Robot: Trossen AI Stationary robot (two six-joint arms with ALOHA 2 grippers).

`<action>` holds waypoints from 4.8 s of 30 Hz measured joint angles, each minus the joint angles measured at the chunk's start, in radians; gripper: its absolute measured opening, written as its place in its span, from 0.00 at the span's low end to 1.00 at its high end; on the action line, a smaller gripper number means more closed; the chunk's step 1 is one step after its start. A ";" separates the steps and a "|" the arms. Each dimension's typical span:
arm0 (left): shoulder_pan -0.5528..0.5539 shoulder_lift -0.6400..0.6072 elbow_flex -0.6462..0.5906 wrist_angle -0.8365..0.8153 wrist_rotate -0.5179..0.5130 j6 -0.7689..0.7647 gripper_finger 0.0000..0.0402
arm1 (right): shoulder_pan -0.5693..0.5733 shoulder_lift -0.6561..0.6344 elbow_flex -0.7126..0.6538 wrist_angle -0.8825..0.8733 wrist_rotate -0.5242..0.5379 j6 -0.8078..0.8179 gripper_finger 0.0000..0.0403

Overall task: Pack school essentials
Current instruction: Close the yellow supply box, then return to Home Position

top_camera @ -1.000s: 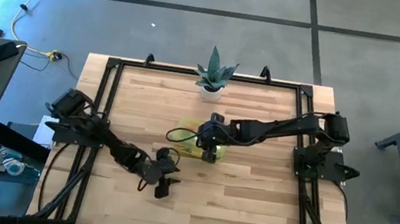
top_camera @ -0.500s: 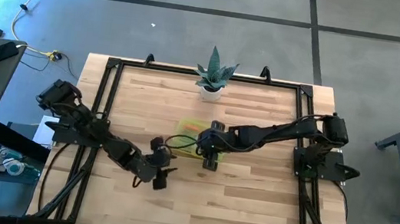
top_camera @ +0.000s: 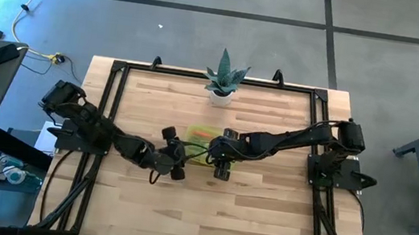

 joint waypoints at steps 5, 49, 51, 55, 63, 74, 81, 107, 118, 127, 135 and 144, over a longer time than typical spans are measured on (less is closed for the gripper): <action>0.061 0.000 0.000 0.036 0.050 0.032 0.47 | 0.000 0.000 0.000 -0.034 0.000 0.025 0.38; 0.135 -0.001 0.002 -0.051 0.357 -0.360 0.47 | -0.055 -0.001 0.000 -0.214 0.052 0.069 0.38; 0.135 -0.001 0.002 -0.051 0.358 -0.368 0.47 | -0.055 -0.001 0.000 -0.214 0.052 0.070 0.38; 0.135 -0.001 0.002 -0.053 0.361 -0.397 0.47 | -0.055 0.007 0.001 -0.211 0.052 0.070 0.38; 0.135 -0.002 0.002 -0.076 0.381 -0.402 0.47 | -0.053 0.036 0.006 -0.198 0.065 0.047 0.38; 0.135 0.003 0.011 -0.029 0.398 -0.314 0.47 | -0.046 0.015 0.001 -0.209 0.109 -0.003 0.38; 0.134 0.002 0.020 -0.028 0.406 -0.287 0.47 | -0.047 0.008 0.001 -0.218 0.114 -0.025 0.38; 0.135 -0.290 0.023 -0.241 0.360 -0.233 0.47 | -0.045 -0.164 -0.001 -0.206 0.266 -0.118 0.38; 0.159 -0.540 0.023 -0.285 0.357 -0.110 0.47 | -0.045 -0.310 -0.001 -0.199 0.357 -0.225 0.38; 0.207 -0.765 0.020 -0.467 0.333 -0.073 0.45 | -0.056 -0.328 -0.093 -0.146 0.374 -0.242 0.38; 0.206 -0.873 -0.113 -0.438 0.329 -0.097 0.34 | -0.069 -0.383 -0.257 -0.051 0.383 -0.186 0.38; 0.199 -0.950 -0.319 -0.322 0.337 -0.196 0.19 | -0.116 -0.593 -0.440 0.053 0.382 -0.131 0.37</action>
